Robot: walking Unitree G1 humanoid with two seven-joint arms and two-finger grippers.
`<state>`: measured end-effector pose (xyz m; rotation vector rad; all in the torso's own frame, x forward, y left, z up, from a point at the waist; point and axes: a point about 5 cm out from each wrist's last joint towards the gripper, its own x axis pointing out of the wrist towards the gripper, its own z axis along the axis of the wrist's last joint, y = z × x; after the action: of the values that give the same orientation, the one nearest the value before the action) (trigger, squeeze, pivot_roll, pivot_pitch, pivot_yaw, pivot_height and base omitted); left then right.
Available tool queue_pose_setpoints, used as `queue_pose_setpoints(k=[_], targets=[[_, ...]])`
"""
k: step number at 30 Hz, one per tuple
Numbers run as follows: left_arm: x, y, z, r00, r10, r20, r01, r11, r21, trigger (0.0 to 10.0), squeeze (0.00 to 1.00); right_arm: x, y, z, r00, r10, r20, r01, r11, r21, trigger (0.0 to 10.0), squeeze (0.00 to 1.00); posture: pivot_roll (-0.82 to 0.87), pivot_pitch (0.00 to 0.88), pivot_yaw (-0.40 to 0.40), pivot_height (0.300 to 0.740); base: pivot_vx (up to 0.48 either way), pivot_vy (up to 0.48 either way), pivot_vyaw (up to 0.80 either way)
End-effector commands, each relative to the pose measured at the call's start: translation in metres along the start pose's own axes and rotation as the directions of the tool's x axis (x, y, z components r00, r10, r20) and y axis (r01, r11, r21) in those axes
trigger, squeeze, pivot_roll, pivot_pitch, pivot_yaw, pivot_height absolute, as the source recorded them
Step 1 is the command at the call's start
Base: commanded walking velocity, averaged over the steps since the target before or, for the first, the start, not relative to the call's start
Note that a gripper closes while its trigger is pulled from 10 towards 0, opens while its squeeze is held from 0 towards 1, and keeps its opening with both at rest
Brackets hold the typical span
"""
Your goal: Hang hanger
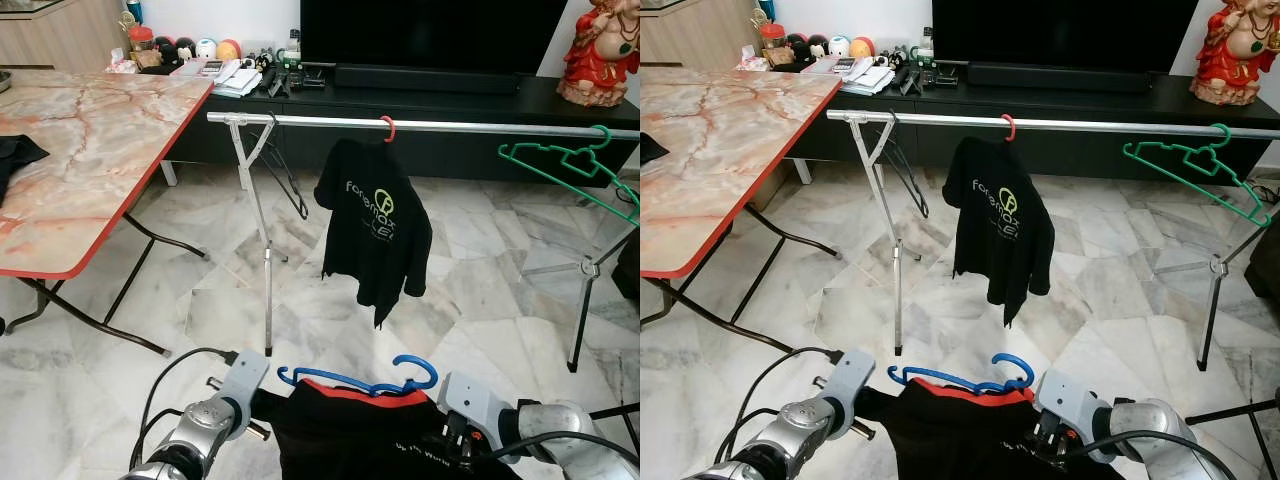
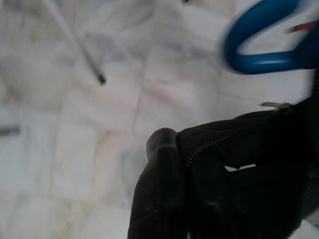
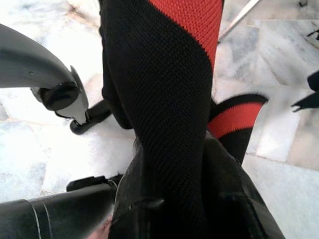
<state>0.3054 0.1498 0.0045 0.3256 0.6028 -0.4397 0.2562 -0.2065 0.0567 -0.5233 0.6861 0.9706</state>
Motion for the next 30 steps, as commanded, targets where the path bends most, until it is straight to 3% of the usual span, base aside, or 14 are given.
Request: queue_pose_setpoints(k=[1, 2, 3, 6, 10, 12, 14, 16, 20, 22, 25, 26, 28, 30], targets=[[-0.002, 0.003, 0.002, 1.0, -0.012, 0.022, 0.011, 0.999, 0.05, 10.0, 0.67, 0.0, -0.004, 0.001, 1.0, -0.02, -0.002, 0.02, 1.0, -0.005, 10.0, 0.0, 0.03, 0.128, -0.038, 0.74, 0.0, 0.0, 0.0], [-0.002, 0.004, 0.003, 0.999, -0.026, 0.025, 0.024, 0.998, 0.065, 10.0, 1.0, 0.001, -0.004, 0.001, 1.0, -0.02, -0.009, 0.02, 1.0, -0.01, 10.0, 0.0, 0.03, 0.129, -0.038, 0.74, 0.0, 0.0, 0.0], [-0.002, 0.004, 0.003, 0.999, -0.026, 0.025, 0.024, 0.998, 0.065, 10.0, 1.0, 0.001, -0.004, 0.001, 1.0, -0.02, -0.009, 0.02, 1.0, -0.01, 10.0, 0.0, 0.03, 0.129, -0.038, 0.74, 0.0, 0.0, 0.0], [-0.007, 0.007, 0.002, 0.992, -0.12, 0.03, 0.114, 0.98, 0.164, 10.0, 1.0, 0.006, -0.004, -0.002, 0.999, -0.023, -0.042, 0.022, 0.999, -0.029, 10.0, 0.0, 0.03, 0.129, -0.038, 0.74, 0.0, 0.0, 0.0], [-0.015, 0.011, -0.012, 0.976, -0.21, -0.056, 0.218, 0.942, 0.255, 10.0, 1.0, 0.01, -0.011, -0.005, 0.996, -0.067, -0.06, 0.066, 0.998, -0.022, 10.0, 0.0, 0.04, 0.13, -0.039, 0.74, 0.0, 0.0, 0.0], [-0.016, 0.013, -0.016, 0.973, -0.218, -0.082, 0.232, 0.938, 0.258, 10.0, 1.0, 0.011, -0.013, -0.005, 0.995, -0.079, -0.064, 0.078, 0.997, -0.021, 10.0, 0.0, 0.04, 0.13, -0.039, 0.74, 0.0, 0.0, 0.0], [-0.019, 0.015, -0.015, 0.969, -0.239, -0.064, 0.247, 0.922, 0.298, 10.0, 1.0, 0.013, -0.013, -0.004, 0.996, -0.07, -0.057, 0.069, 0.997, -0.021, 10.0, 0.0, 0.04, 0.131, -0.039, 0.74, 0.0, 0.0, 0.0], [-0.02, 0.017, -0.002, 0.964, -0.264, 0.003, 0.254, 0.929, 0.268, 10.0, 1.0, 0.016, -0.012, -0.006, 0.996, -0.045, -0.073, 0.042, 0.998, -0.051, 10.0, 0.0, 0.04, 0.13, -0.042, 0.74, 0.0, 0.0, 0.0], [-0.021, 0.004, 0.021, 0.9, -0.421, 0.111, 0.387, 0.89, 0.239, 10.0, 1.0, 0.022, -0.011, -0.009, 0.994, -0.003, -0.107, -0.005, 0.997, -0.079, 10.0, 0.0, 0.04, 0.129, -0.041, 0.74, 0.0, 0.0, 0.0], [-0.028, -0.003, 0.054, 0.809, -0.51, 0.293, 0.474, 0.86, 0.189, 10.0, 1.0, 0.025, -0.007, -0.01, 0.988, 0.069, -0.135, -0.081, 0.993, -0.091, 10.0, 0.0, 0.05, 0.127, -0.044, 0.74, 0.0, 0.0, 0.0], [-0.034, -0.01, 0.07, 0.739, -0.572, 0.356, 0.538, 0.819, 0.197, 10.0, 1.0, 0.028, -0.007, -0.01, 0.985, 0.082, -0.15, -0.098, 0.99, -0.101, 10.0, 0.0, 0.05, 0.126, -0.044, 0.74, 0.0, 0.0, 0.0], [-0.038, -0.015, 0.074, 0.703, -0.615, 0.356, 0.579, 0.786, 0.215, 10.0, 1.0, 0.032, -0.009, -0.008, 0.987, 0.069, -0.142, -0.084, 0.991, -0.102, 10.0, 0.0, 0.05, 0.126, -0.044, 0.74, 0.0, 0.0, 0.0], [-0.038, -0.019, 0.071, 0.701, -0.641, 0.314, 0.593, 0.768, 0.243, 10.0, 1.0, 0.035, -0.01, -0.004, 0.989, 0.067, -0.131, -0.081, 0.991, -0.106, 10.0, 0.0, 0.05, 0.125, -0.043, 0.74, 0.0, 0.0, 0.0], [-0.035, -0.021, 0.063, 0.72, -0.656, 0.229, 0.595, 0.752, 0.285, 10.0, 1.0, 0.038, -0.009, 0.004, 0.991, 0.085, -0.102, -0.097, 0.989, -0.114, 10.0, 0.0, 0.06, 0.125, -0.042, 0.74, 0.0, 0.0, 0.0]])
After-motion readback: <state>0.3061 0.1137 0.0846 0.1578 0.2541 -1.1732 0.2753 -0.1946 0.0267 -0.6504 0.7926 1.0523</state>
